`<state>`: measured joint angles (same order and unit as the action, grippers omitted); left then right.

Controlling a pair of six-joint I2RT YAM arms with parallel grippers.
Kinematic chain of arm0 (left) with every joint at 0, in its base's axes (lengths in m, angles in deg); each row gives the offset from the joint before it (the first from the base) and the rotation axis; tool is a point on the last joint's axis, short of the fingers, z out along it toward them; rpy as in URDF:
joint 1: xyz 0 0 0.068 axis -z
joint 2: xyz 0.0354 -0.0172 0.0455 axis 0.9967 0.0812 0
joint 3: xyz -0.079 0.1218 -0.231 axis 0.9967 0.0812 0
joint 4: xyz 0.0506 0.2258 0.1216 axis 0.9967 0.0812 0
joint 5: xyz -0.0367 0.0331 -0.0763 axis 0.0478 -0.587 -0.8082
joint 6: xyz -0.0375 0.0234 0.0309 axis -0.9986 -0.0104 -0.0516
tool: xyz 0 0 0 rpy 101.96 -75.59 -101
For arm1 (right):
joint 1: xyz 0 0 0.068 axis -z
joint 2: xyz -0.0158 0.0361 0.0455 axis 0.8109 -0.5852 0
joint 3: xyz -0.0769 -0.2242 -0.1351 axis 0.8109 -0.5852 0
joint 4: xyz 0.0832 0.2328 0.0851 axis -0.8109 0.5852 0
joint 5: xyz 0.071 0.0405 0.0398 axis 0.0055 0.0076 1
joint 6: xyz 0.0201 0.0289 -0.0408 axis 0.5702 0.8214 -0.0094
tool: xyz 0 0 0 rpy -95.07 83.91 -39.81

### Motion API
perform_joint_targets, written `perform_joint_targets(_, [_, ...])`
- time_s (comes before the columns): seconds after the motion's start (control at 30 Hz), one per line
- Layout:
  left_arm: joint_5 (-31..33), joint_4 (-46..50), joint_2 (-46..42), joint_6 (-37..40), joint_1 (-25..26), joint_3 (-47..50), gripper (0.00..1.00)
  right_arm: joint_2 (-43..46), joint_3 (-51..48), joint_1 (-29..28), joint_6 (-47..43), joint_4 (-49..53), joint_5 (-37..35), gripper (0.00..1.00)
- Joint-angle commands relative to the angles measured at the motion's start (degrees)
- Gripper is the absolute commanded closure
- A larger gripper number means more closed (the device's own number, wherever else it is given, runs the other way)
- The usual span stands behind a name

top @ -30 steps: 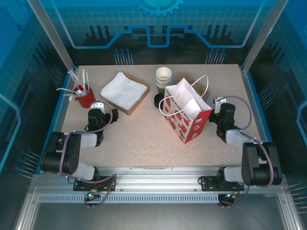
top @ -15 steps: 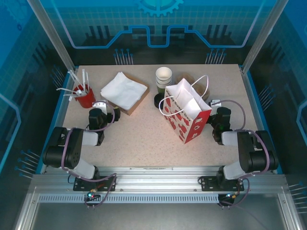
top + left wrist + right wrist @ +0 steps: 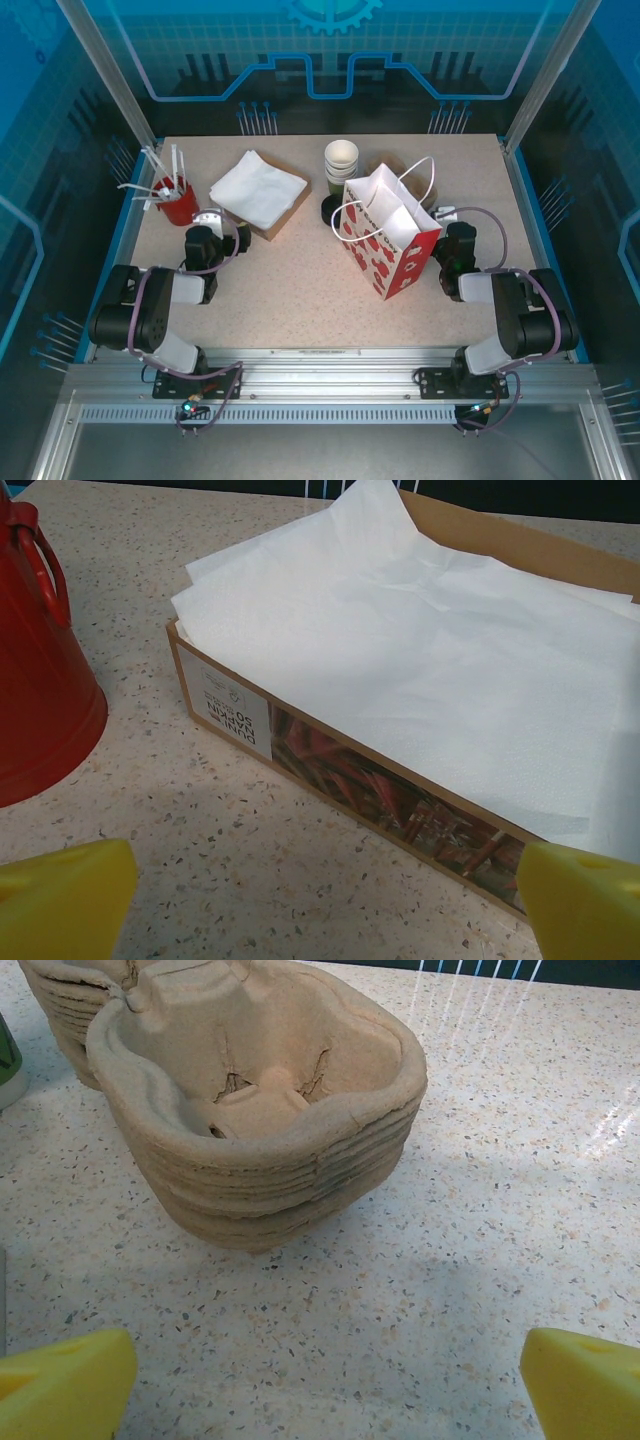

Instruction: Pack the takeout coffee

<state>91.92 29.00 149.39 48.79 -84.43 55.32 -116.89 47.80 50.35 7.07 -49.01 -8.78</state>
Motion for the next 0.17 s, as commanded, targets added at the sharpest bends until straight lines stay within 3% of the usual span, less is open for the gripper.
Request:
perform_joint_targets(0.0, [-1.36,-2.12,0.28,1.05,-0.56,-1.07,0.01,-0.11,1.23,-0.52,-0.47,-1.70,-0.84,0.00])
perform_joint_targets(0.13, [-1.40,-2.10,0.29,0.93,-0.56,-1.02,0.01,-0.03,1.13,-0.44,-0.39,-1.95,-0.52,0.00])
